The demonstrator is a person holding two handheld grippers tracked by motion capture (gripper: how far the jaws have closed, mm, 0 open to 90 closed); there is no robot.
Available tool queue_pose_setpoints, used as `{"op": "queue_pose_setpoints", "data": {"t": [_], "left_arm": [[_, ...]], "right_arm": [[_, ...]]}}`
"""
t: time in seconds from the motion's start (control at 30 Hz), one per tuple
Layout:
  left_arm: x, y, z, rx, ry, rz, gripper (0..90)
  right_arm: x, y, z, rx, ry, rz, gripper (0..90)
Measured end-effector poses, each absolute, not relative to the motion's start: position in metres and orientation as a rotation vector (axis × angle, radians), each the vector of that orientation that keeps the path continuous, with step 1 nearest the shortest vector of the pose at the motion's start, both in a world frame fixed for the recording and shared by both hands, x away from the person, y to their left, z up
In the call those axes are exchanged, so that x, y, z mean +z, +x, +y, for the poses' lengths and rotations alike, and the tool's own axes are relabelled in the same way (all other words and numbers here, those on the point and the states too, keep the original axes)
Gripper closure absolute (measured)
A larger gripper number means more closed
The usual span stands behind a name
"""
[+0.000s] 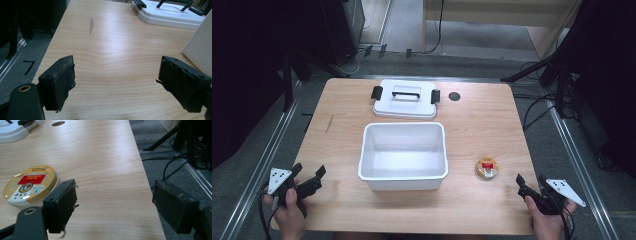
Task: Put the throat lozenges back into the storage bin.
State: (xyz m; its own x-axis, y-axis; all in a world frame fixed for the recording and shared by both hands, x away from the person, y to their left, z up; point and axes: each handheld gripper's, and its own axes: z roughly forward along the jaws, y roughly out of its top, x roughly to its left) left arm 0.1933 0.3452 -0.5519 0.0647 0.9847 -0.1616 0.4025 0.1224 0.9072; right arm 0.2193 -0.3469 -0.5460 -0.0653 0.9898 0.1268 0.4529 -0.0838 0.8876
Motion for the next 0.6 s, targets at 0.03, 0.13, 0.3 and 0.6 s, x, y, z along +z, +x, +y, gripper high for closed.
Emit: {"op": "queue_pose_setpoints", "data": {"t": [0.03, 0.13, 0.3, 0.6], "left_arm": [[-0.552, 0.193, 0.345, 0.805, 1.428, 1.489, 14.6], [-0.552, 0.194, 0.345, 0.807, 1.429, 1.490, 14.7], [-0.552, 0.194, 0.343, 0.813, 1.447, 1.487, 14.7], [-0.552, 0.195, 0.341, 0.830, 1.470, 1.478, 14.8]], "right_arm": [[-0.546, 0.220, -0.347, 1.094, 1.596, 1.564, 22.5], [-0.545, 0.220, -0.346, 1.068, 1.605, 1.557, 23.6], [-0.540, 0.222, -0.346, 1.091, 1.626, 1.607, 27.4], [-0.520, 0.236, -0.332, 0.926, 1.601, 1.803, 28.2]]}}
